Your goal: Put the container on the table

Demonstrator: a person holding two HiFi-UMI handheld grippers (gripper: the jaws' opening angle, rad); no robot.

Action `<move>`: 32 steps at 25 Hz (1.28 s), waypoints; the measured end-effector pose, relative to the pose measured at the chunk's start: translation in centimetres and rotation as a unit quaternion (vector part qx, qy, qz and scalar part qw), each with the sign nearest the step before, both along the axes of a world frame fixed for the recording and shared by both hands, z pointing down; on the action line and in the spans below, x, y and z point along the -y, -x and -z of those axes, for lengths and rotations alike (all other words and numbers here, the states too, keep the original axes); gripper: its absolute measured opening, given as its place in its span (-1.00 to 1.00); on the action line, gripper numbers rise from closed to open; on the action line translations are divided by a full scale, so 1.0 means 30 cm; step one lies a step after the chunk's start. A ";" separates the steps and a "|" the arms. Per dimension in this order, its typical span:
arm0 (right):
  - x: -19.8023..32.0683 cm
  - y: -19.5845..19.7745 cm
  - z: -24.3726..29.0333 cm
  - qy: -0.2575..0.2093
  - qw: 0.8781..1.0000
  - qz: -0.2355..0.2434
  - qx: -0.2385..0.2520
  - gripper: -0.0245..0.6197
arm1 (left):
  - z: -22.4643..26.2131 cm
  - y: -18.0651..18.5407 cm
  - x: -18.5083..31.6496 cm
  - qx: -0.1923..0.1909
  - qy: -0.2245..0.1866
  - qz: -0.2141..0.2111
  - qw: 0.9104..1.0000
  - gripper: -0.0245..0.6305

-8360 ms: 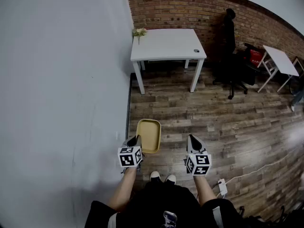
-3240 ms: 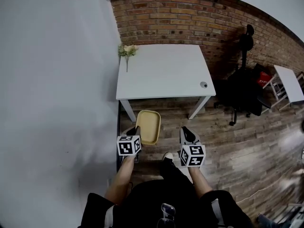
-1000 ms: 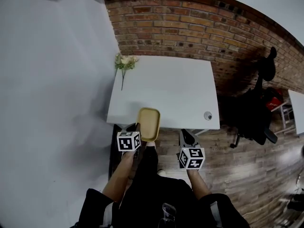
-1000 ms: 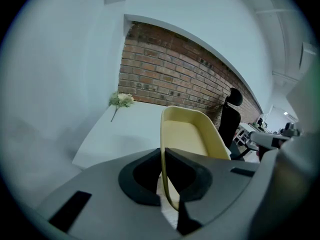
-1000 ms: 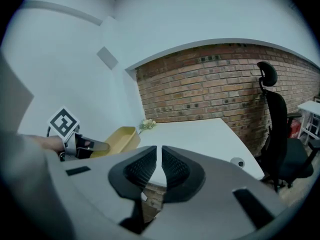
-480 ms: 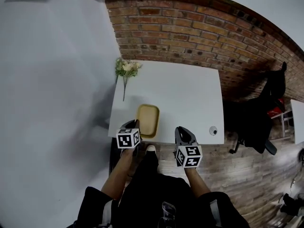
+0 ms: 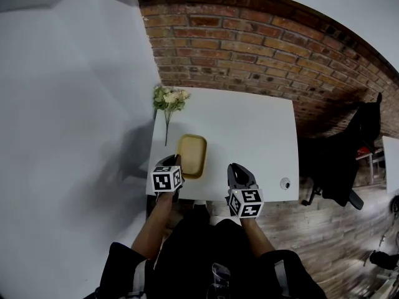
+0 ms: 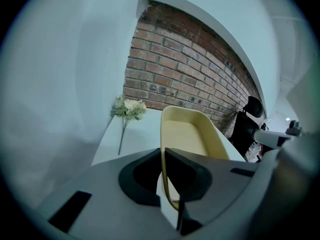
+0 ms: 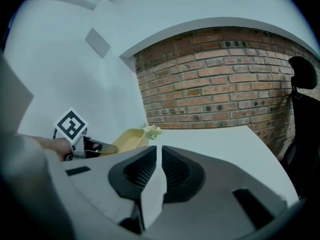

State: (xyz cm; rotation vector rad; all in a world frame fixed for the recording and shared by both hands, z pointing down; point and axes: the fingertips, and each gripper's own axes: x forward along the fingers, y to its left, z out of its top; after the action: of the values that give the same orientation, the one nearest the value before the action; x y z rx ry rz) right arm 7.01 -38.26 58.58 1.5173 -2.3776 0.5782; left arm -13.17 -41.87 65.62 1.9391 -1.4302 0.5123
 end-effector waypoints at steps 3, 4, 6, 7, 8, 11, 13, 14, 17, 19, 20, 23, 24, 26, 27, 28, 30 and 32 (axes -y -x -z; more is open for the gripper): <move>0.035 0.027 0.004 -0.004 1.000 -0.004 0.001 -0.84 | -0.009 0.034 0.049 0.003 0.000 0.000 1.000 -0.86; 0.042 0.034 0.003 -0.004 1.000 -0.005 0.001 -0.84 | -0.013 0.042 0.062 0.005 -0.001 0.000 1.000 -0.85; 0.052 0.048 -0.002 -0.002 1.000 -0.006 0.003 -0.84 | -0.023 0.055 0.082 0.005 0.002 -0.001 1.000 -0.86; 0.057 0.055 -0.002 -0.002 1.000 -0.006 0.004 -0.84 | -0.027 0.060 0.091 0.005 0.003 -0.001 1.000 -0.86; 0.062 0.060 0.000 -0.003 1.000 -0.007 0.005 -0.84 | -0.030 0.064 0.103 0.005 0.004 -0.001 1.000 -0.86; 0.072 0.067 0.001 -0.005 1.000 -0.008 0.005 -0.84 | -0.038 0.067 0.133 0.006 0.005 -0.001 1.000 -0.85; 0.073 0.063 -0.005 -0.003 1.000 -0.009 0.004 -0.84 | -0.043 0.066 0.141 0.004 0.006 0.000 1.000 -0.86; 0.076 0.063 -0.005 -0.003 1.000 -0.010 0.004 -0.84 | -0.043 0.069 0.147 0.004 0.006 0.001 1.000 -0.86; 0.093 0.065 0.004 -0.008 1.000 -0.010 0.005 -0.84 | -0.045 0.085 0.174 0.003 0.006 0.005 1.000 -0.85; 0.106 0.059 0.007 -0.011 1.000 -0.010 0.005 -0.84 | -0.045 0.090 0.192 0.002 0.004 0.009 1.000 -0.86; 0.111 0.056 0.006 -0.012 1.000 -0.010 0.005 -0.84 | -0.043 0.090 0.201 0.002 0.003 0.011 1.000 -0.86; 0.134 0.046 0.001 -0.012 1.000 -0.007 0.005 -0.84 | -0.036 0.091 0.231 0.001 0.001 0.016 1.000 -0.85; 0.144 0.045 0.000 -0.012 1.000 -0.007 0.006 -0.84 | -0.035 0.093 0.242 0.002 0.001 0.018 1.000 -0.85; 0.163 0.046 -0.003 -0.013 1.000 -0.005 0.006 -0.84 | -0.036 0.096 0.261 0.003 0.001 0.019 1.000 -0.86; 0.173 0.048 -0.004 -0.014 1.000 -0.005 0.007 -0.84 | -0.038 0.096 0.270 0.004 0.001 0.019 1.000 -0.85; 0.182 0.049 -0.004 -0.015 1.000 -0.003 0.007 -0.84 | -0.040 0.097 0.279 0.004 0.001 0.019 1.000 -0.85; 0.201 0.050 -0.004 -0.015 1.000 0.000 0.009 -0.84 | -0.046 0.096 0.297 0.005 0.003 0.020 1.000 -0.86; 0.218 0.051 -0.008 -0.013 1.000 0.002 0.009 -0.84 | -0.054 0.098 0.314 0.003 0.009 0.023 1.000 -0.86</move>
State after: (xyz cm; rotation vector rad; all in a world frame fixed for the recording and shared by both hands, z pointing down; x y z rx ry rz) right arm 5.48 -44.80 58.81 1.5235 -2.4105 0.5656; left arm -16.11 -51.27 67.24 1.8875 -1.4666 0.5073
